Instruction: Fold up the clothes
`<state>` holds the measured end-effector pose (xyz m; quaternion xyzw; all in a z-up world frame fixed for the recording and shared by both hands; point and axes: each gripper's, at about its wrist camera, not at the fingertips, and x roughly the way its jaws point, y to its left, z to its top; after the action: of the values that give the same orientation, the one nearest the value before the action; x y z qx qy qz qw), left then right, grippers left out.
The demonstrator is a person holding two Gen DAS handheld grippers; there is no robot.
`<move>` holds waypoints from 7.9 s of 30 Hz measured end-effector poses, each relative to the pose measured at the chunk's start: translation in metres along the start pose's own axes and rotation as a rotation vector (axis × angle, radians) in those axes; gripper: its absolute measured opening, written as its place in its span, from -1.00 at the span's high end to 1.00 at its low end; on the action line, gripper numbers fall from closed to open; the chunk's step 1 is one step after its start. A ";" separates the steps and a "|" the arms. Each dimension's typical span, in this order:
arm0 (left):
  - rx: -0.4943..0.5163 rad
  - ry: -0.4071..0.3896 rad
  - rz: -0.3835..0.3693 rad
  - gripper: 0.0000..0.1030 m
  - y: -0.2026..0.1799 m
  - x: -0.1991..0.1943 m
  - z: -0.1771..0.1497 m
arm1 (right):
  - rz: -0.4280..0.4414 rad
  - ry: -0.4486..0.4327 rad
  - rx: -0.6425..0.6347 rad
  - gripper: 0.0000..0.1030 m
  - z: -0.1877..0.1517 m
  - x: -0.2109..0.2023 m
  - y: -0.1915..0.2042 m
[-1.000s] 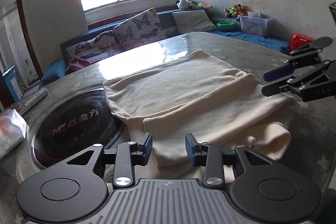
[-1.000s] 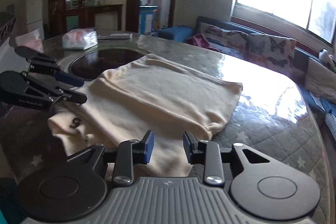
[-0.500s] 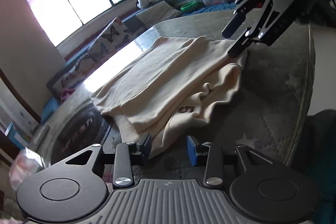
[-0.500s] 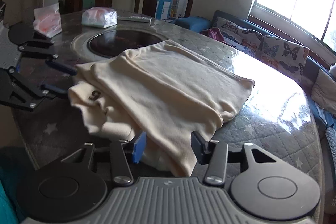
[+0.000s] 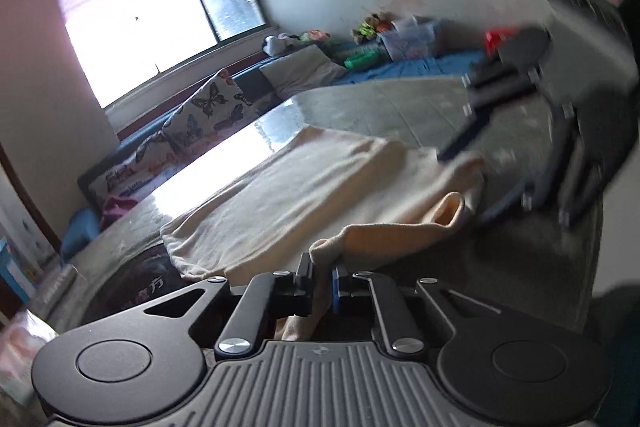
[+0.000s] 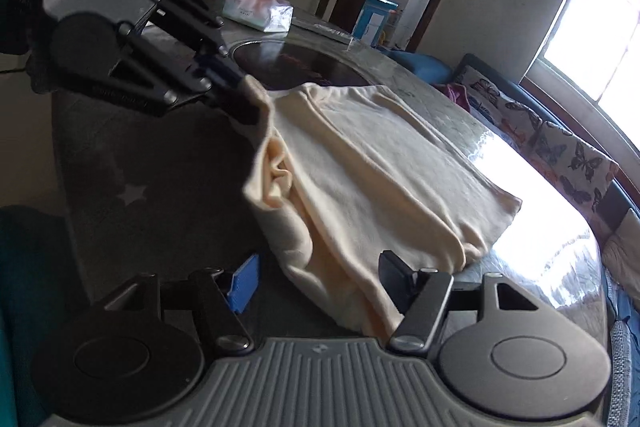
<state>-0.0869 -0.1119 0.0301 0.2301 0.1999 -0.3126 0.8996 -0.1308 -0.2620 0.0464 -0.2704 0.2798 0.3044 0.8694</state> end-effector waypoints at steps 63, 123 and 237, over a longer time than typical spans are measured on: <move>-0.234 0.134 0.099 0.71 0.070 0.094 0.013 | -0.030 -0.010 0.629 0.63 0.024 0.074 -0.146; -0.387 0.068 0.052 0.54 0.029 0.057 0.034 | -0.057 -0.039 0.505 0.47 0.019 0.052 -0.088; -0.555 0.072 0.154 -0.98 0.048 0.029 0.023 | -0.141 -0.094 0.588 -1.00 0.008 0.024 -0.076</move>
<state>-0.0301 -0.1045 0.0481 0.0007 0.2918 -0.1681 0.9416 -0.0607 -0.2987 0.0594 -0.0116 0.2959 0.1617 0.9414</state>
